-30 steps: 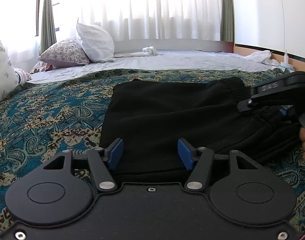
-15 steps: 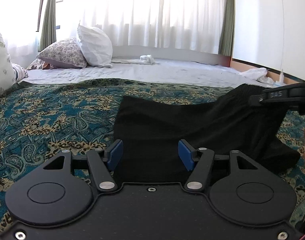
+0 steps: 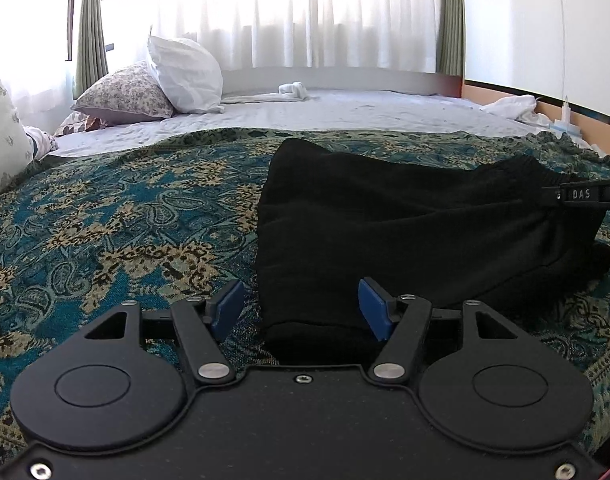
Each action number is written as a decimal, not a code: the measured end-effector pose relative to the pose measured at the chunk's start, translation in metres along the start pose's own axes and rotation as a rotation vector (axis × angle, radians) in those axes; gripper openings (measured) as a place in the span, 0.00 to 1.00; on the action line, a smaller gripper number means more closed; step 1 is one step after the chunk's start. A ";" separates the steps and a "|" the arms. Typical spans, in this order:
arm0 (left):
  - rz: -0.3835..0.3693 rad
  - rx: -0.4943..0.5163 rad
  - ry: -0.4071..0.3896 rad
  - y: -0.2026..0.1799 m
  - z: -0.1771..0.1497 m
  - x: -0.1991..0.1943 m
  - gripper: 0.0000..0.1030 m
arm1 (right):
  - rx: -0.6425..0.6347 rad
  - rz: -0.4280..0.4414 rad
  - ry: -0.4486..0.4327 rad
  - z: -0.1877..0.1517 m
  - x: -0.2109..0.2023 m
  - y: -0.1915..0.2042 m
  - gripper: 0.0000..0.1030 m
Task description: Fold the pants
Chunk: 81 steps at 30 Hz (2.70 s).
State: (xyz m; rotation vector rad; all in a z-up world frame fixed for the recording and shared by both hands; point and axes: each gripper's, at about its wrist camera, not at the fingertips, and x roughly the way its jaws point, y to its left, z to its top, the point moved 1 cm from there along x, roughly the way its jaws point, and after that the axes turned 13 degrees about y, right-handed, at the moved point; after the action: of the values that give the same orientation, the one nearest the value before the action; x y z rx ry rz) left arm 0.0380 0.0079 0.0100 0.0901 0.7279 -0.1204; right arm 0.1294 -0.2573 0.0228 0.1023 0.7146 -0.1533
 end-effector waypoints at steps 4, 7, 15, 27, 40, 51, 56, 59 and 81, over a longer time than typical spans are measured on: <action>-0.006 -0.002 0.006 0.000 -0.002 0.001 0.61 | 0.068 0.031 0.072 -0.005 0.015 -0.014 0.34; -0.013 -0.017 0.010 0.002 -0.002 0.002 0.63 | 0.136 0.091 0.088 -0.004 0.016 -0.027 0.33; -0.007 -0.003 0.007 -0.001 -0.003 0.002 0.63 | 0.233 0.147 0.033 -0.013 0.012 -0.041 0.40; -0.006 0.008 -0.043 0.005 -0.009 -0.026 0.22 | 0.108 -0.062 -0.148 -0.010 -0.036 -0.026 0.67; 0.046 0.087 0.001 0.003 -0.023 -0.020 0.16 | -0.215 -0.080 0.021 -0.027 -0.006 0.057 0.52; -0.018 0.131 -0.047 0.008 0.039 -0.026 0.07 | -0.274 -0.157 -0.007 -0.034 -0.003 0.056 0.55; -0.070 0.138 0.018 0.000 0.093 0.026 0.07 | -0.250 -0.137 -0.019 -0.035 -0.002 0.053 0.55; -0.141 0.035 0.072 0.007 0.119 0.070 0.07 | -0.242 -0.131 -0.029 -0.036 -0.001 0.051 0.55; -0.060 -0.033 0.098 0.014 0.141 0.150 0.09 | -0.193 -0.081 -0.046 -0.037 0.000 0.042 0.55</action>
State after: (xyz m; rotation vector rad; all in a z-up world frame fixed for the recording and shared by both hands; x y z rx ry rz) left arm 0.2438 -0.0079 0.0155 0.0424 0.8306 -0.1621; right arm 0.1130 -0.2102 -0.0032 -0.1138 0.6846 -0.1627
